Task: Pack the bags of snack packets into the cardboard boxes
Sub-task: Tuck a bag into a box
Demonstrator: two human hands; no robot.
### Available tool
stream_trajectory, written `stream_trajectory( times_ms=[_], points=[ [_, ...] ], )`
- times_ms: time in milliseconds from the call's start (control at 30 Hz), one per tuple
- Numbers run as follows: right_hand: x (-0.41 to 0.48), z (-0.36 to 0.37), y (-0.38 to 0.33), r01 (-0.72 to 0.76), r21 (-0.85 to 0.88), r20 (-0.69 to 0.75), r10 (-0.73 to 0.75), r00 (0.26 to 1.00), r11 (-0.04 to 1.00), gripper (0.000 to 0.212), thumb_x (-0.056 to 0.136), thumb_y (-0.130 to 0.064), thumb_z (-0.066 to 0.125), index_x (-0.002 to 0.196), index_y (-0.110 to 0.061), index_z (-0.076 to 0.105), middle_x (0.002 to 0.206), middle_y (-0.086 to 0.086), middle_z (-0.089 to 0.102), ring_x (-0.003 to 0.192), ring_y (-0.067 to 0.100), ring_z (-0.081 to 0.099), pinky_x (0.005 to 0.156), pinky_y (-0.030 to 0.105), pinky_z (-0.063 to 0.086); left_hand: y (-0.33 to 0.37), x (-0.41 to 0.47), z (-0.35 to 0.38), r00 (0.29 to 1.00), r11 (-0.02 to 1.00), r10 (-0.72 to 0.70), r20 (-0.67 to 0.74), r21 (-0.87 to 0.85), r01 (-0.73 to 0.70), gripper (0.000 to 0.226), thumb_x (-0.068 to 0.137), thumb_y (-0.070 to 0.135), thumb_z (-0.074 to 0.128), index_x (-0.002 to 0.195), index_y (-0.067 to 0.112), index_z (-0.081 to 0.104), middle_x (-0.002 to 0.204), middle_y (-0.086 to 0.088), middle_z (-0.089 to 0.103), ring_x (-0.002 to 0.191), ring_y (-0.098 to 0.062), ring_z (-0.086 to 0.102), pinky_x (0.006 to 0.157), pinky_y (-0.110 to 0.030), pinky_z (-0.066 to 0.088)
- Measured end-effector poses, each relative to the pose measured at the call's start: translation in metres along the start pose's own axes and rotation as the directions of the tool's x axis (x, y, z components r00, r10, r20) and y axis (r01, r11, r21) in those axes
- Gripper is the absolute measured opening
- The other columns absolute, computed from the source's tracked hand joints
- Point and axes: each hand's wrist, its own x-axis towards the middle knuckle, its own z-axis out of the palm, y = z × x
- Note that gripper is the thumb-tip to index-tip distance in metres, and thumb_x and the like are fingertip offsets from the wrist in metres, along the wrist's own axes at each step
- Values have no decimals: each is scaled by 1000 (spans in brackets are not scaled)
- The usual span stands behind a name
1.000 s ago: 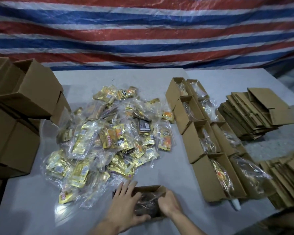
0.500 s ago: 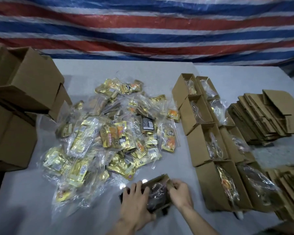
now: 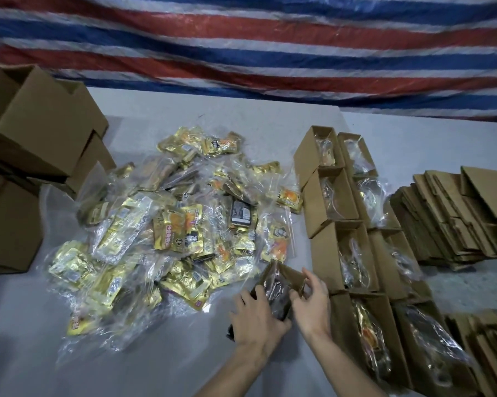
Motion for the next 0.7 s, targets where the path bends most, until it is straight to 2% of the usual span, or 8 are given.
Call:
stream_trajectory(
  times_ms=[33,133,200,300,533,633,700],
  points=[
    [5,-3,0,11,0,-25,-11,1000,1000,54,87,-2,69,137,-14,53,127,2,51,114,12,52,109,32,41,9,5,1,1000,1000,-13,-21,-19,13,63,74,68,52,117,24,41,119,-4,47,116,-26,47,91,-40,42],
    [19,-8,1,-26,66,-69,30,997,997,45,91,-14,69,132,-8,52,126,10,56,116,24,58,105,41,46,35,23,4,996,997,-35,-85,-70,29,55,81,62,50,119,23,41,122,-7,47,115,-28,48,94,-40,44],
    [25,-14,4,-40,83,-103,48,994,996,29,95,-20,64,120,-9,57,117,9,58,108,26,59,96,35,46,52,36,3,994,996,-44,-101,-83,36,57,83,65,50,120,23,41,124,-9,47,115,-30,47,96,-42,44],
    [34,-23,11,-30,95,-145,43,988,995,14,100,-23,54,108,-15,62,108,5,58,104,23,55,88,27,36,79,55,1,995,990,-83,-56,-120,75,76,71,79,53,121,24,41,125,-10,45,118,-31,44,97,-47,44],
    [51,-46,20,2,115,-123,12,992,993,31,105,-18,44,126,-9,65,125,7,64,117,24,56,104,39,42,128,74,1,987,985,-148,-67,-100,141,75,70,68,64,122,21,37,129,-9,42,121,-31,41,93,-47,42],
    [55,-49,25,22,84,-93,-15,996,996,30,102,-10,49,126,-5,65,124,11,65,118,26,57,103,36,42,129,76,3,977,972,-197,-75,-148,185,72,70,71,64,115,21,37,126,-9,43,120,-31,42,92,-45,43],
    [55,-48,28,30,48,-65,-27,998,998,32,99,-3,51,129,-2,63,127,12,63,120,28,57,102,34,41,128,74,5,978,977,-191,-79,-109,182,71,70,77,60,109,22,36,123,-8,44,119,-30,42,90,-43,42]
  ],
)
